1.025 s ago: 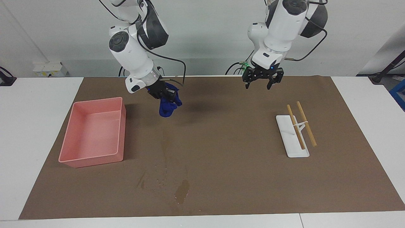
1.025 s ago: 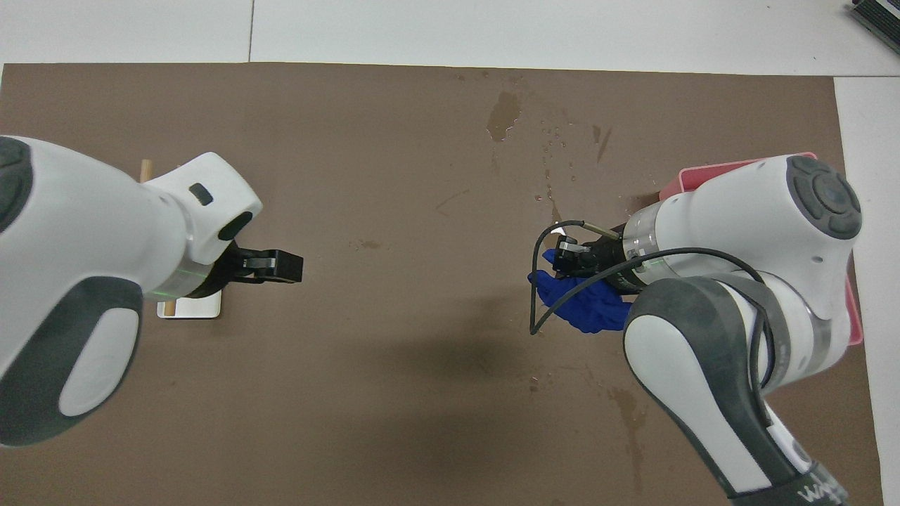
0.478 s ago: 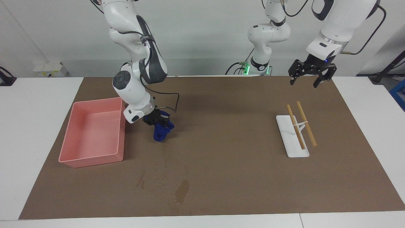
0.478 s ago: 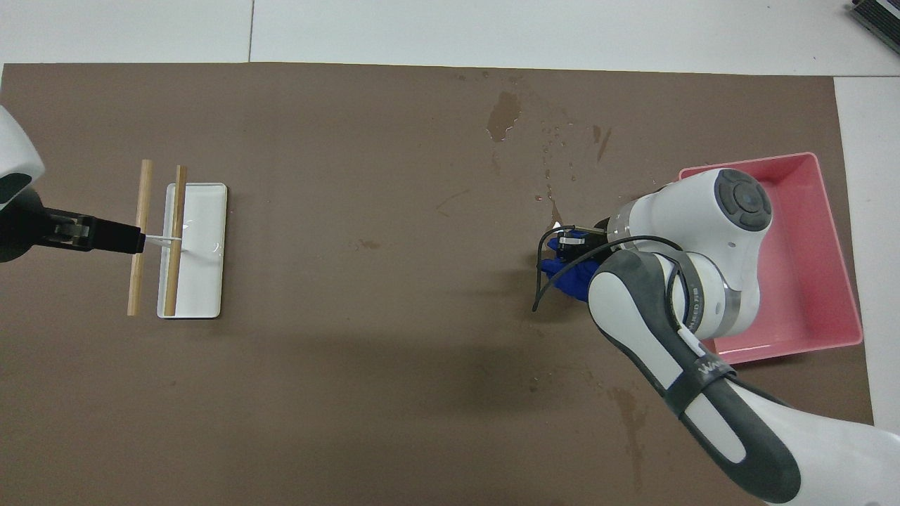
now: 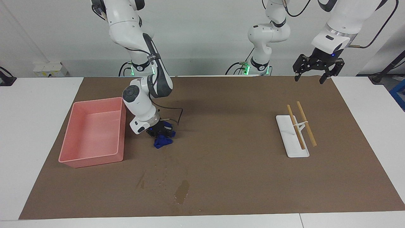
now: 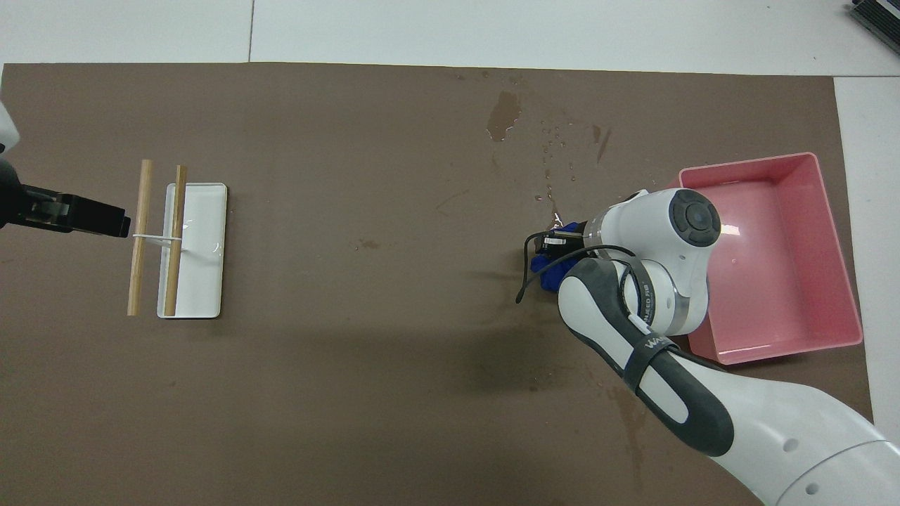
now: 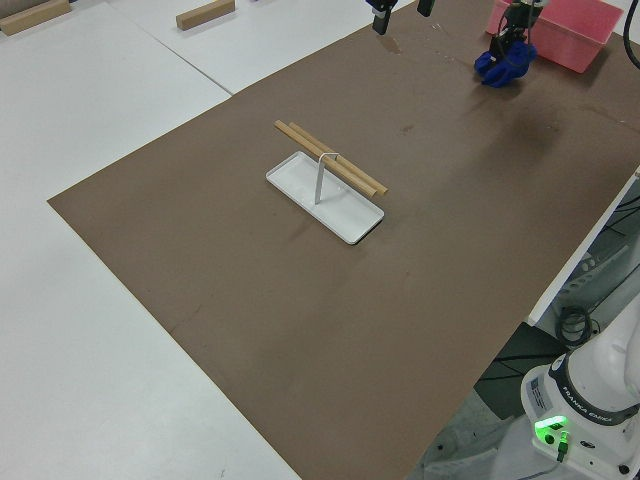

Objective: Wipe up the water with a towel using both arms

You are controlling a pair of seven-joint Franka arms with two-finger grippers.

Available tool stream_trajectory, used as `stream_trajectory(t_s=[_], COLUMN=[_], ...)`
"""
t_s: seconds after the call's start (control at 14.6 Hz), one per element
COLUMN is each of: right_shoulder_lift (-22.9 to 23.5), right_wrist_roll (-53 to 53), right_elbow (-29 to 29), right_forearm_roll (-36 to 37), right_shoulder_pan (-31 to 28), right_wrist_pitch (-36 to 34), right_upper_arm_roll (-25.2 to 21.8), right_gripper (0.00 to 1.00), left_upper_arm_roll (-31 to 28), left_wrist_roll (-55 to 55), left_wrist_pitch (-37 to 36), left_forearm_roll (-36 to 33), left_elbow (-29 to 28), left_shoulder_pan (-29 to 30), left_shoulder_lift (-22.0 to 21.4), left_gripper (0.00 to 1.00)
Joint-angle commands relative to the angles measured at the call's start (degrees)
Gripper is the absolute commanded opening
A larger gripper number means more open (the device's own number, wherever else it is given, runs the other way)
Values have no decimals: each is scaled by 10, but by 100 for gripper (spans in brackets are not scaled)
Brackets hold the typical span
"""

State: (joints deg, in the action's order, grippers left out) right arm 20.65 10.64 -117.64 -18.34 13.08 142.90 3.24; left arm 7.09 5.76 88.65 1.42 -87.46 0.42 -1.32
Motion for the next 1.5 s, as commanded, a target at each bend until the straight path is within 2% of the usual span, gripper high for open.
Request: stream_trajectory(t_s=[0.0, 0.21, 0.48, 0.96, 1.16, 1.44], right_shoulder_lift=[35, 72, 99, 121, 123, 128], right_wrist_roll=[-11, -15, -23, -73, -65, -37], right_elbow=[32, 81, 134, 184, 180, 182], right_forearm_roll=[12, 18, 94, 228, 190, 38], right_shoulder_pan=[7, 6, -8, -38, -32, -5], right_wrist_pitch=[26, 39, 38, 39, 37, 42], right_upper_arm_roll=[2, 2, 1, 3, 4, 4], right_gripper=[0, 0, 0, 0, 0, 0], left_upper_arm_roll=[2, 2, 2, 1, 0, 0], left_wrist_roll=[-4, -2, -2, 0, -1, 2], left_wrist_pitch=[-17, -18, -16, -16, -21, -25], left_forearm_roll=[-8, -8, -8, -8, -9, -9], left_elbow=[-5, -29, -30, -35, -29, -20], left_shoulder_pan=[-6, -7, 0, 1, 2, 6], left_shoulder_lift=[0, -15, -16, -18, -16, -14], left_gripper=[100, 100, 100, 100, 100, 100])
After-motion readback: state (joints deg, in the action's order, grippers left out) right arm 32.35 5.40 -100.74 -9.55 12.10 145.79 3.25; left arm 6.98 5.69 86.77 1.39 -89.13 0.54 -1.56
